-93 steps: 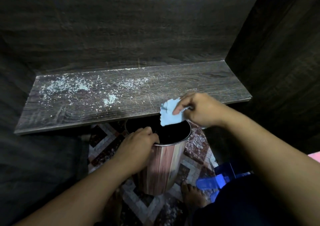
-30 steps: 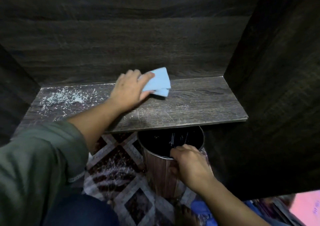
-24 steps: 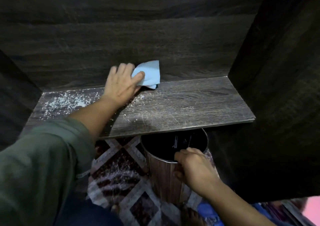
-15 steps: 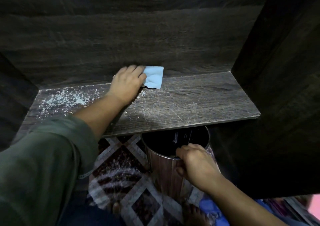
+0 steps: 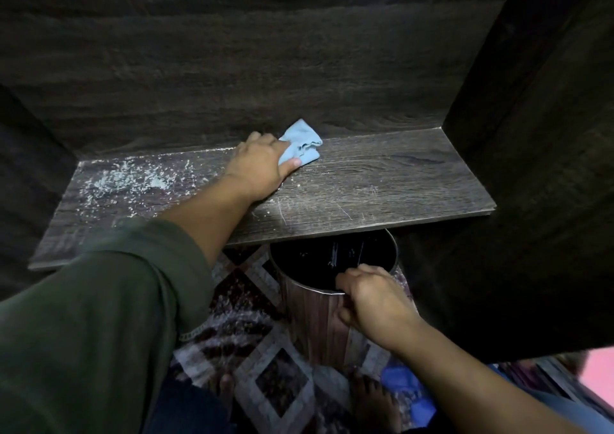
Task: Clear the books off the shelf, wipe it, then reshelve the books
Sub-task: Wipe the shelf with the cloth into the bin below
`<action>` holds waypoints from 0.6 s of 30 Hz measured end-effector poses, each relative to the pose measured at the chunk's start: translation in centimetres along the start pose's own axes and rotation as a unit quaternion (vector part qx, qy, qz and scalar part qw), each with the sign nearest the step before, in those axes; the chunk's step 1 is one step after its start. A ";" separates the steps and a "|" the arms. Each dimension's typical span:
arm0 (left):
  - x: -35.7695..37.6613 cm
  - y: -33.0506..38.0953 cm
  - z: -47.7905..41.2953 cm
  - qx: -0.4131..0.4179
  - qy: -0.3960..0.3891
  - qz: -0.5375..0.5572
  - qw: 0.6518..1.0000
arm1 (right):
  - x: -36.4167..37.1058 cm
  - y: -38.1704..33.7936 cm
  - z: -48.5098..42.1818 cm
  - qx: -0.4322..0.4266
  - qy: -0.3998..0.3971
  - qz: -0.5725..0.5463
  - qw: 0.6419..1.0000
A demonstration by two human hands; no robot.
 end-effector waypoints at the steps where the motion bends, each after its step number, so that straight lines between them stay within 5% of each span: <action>1: -0.1 0.2 0.4 0.001 0.003 -0.001 1.000 | -0.2 -0.1 0.0 0.002 -0.008 -0.003 1.000; 18: 0.5 4.1 7.5 -0.025 -0.031 0.045 0.998 | -1.0 -1.5 0.8 -0.035 -0.021 -0.004 0.999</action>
Point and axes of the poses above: each hand's wrist, its own z-axis away from the middle knuckle, its own x-axis out of the palm, y = z × x, the point moved 1 cm from there along -z, towards the middle knuckle, and after that the axes turned 8 degrees about -x, right-handed, at the moved point
